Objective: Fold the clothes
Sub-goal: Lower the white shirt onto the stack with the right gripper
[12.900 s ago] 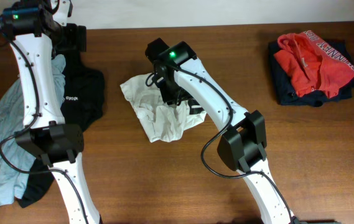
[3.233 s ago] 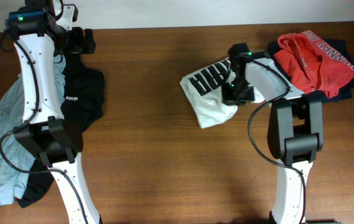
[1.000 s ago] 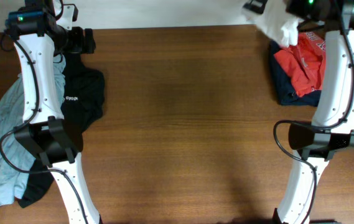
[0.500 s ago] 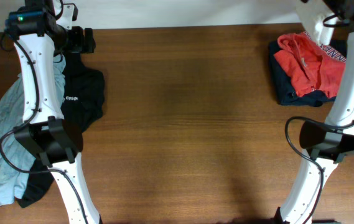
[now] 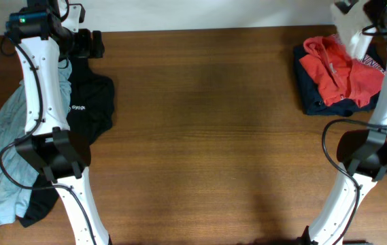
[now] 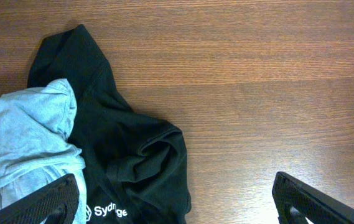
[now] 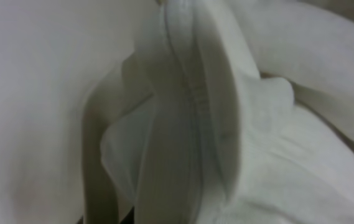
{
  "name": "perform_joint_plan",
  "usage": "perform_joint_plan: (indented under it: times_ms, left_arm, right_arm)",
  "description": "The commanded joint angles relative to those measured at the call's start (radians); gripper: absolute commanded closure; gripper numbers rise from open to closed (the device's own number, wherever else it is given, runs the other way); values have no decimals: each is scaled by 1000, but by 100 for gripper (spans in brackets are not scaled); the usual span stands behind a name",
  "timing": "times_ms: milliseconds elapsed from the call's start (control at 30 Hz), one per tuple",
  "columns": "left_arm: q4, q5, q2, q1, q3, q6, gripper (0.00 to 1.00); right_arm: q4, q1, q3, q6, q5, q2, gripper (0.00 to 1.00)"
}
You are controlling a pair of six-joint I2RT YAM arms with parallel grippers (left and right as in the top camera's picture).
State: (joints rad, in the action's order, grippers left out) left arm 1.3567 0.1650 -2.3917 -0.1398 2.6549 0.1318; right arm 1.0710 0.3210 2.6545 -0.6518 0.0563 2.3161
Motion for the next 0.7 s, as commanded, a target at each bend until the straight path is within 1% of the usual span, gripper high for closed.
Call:
perform_joint_plan:
  times_ms: [0, 233, 367, 467, 500, 533, 567, 600, 633, 667]
  left_arm:
    - [-3, 3, 35, 2, -5, -12, 1]
    - [-3, 3, 35, 2, -5, -12, 1]
    - [-3, 3, 35, 2, -5, -12, 1]
    - [-3, 3, 35, 2, -5, -12, 1]
    - [-3, 3, 35, 2, -5, -12, 1]
    - [-3, 3, 35, 2, -5, -12, 1]
    - [-3, 3, 35, 2, -5, -12, 1]
    - [-3, 3, 35, 2, -5, -12, 1]
    - [-3, 3, 35, 2, -5, -12, 1]
    - [-2, 3, 35, 2, -5, -12, 1]
  right_arm:
    - [-37, 2, -78, -20, -23, -3, 96]
    - [-39, 37, -196, -19, -23, -3, 96]
    - [13, 77, -219, -18, -23, -3, 96]
    - [56, 103, -222, 10, -23, -3, 96]
    - [64, 108, -222, 24, -23, -3, 94]
    - [78, 113, -222, 48, -23, -3, 84]
    - [90, 114, -222, 67, -22, -3, 66]
    - [101, 115, -222, 78, -22, -3, 41]
    - [113, 117, -222, 89, -23, -3, 24]
    - [127, 118, -222, 99, -23, -3, 14]
